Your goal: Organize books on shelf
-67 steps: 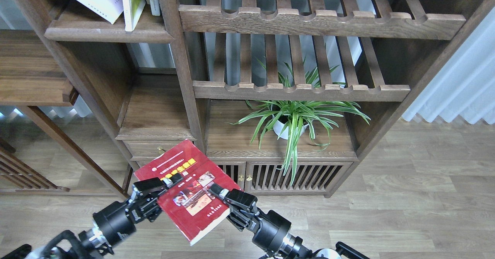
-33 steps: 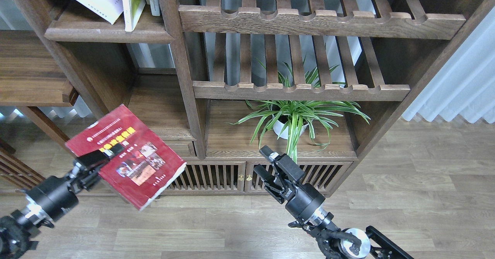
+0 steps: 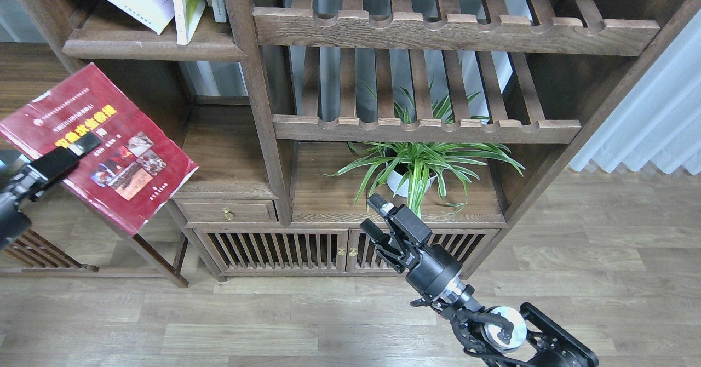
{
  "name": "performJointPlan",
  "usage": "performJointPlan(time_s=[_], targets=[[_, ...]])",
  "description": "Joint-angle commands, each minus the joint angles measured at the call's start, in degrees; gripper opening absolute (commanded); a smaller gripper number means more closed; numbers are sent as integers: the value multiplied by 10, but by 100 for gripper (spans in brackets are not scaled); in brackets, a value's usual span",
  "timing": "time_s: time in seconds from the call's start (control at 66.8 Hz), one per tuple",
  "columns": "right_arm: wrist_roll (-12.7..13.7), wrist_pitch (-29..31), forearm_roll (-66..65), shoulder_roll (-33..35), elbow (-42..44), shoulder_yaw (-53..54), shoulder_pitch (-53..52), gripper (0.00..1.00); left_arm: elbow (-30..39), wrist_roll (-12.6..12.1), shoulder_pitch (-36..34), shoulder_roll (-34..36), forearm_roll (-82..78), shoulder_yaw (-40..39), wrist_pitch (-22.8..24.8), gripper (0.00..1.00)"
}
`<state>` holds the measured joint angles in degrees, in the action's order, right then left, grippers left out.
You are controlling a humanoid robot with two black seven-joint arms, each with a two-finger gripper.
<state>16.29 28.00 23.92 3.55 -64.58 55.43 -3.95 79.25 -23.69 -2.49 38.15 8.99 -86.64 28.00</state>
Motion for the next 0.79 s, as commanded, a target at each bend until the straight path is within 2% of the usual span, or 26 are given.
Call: performJointPlan(time_s=[0.0,0.09,0.12,0.314,0.479,0.704,0.778], targets=[[-2,0,-2,-7,2,2,-3,99,0,-5,-7,2,-2,-30,0,3],[-2,0,-2,-9,3,2,-3,99,0,-9,-24,5,-1,-38,0,3],[-2,0,-2,-10,4,2,-3,99,0,-12,-54,17,-1,-39,0,3],[-1,0,-1,-10,10,2,-3,99,-2,-14,-144,85,1,-34,0,3],[-1,0,-1,-11,12,2,1,99,-5,-43,-232,142,-4,-20,0,3],[1,0,0,-14,11,4,0,99,-34,-43,-320,197,-64,-1,0,4],[1,0,0,-14,11,4,0,99,-54,-43,-366,204,-88,32,0,4]])
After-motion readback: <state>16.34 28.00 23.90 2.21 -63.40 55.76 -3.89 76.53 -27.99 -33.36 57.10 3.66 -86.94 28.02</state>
